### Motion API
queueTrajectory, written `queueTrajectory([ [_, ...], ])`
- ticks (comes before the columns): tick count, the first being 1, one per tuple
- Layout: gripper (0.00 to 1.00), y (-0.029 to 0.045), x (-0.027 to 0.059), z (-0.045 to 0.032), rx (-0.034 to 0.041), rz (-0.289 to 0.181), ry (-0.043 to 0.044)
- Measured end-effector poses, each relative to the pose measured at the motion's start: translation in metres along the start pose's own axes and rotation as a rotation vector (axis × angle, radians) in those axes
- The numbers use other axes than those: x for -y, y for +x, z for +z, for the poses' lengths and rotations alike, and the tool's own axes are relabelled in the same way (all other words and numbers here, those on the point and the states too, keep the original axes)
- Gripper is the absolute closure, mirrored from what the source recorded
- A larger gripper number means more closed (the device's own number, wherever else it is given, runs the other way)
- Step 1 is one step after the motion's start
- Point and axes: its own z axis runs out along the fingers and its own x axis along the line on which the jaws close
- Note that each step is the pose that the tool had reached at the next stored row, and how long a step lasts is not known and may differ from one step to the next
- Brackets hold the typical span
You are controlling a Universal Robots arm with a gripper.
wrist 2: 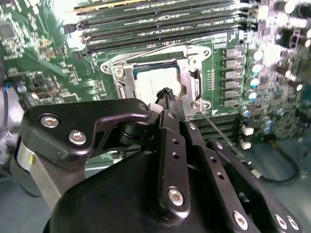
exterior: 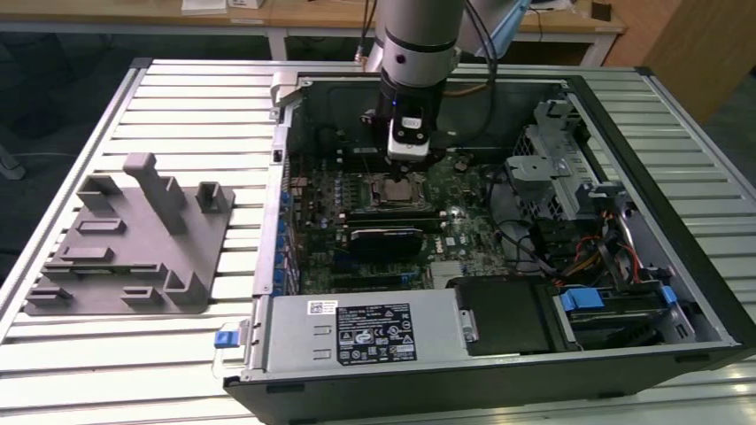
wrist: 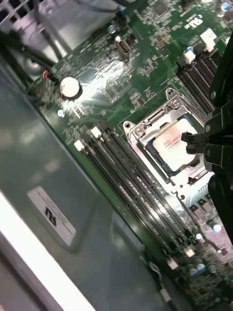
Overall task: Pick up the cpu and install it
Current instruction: 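Close the cpu cover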
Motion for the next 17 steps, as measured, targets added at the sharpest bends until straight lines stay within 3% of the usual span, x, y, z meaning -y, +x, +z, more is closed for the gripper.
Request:
queueTrajectory([
  [17, 0.89, 0.0000, 0.0000, 0.0013, -0.0061, -0.308, 0.0072],
])
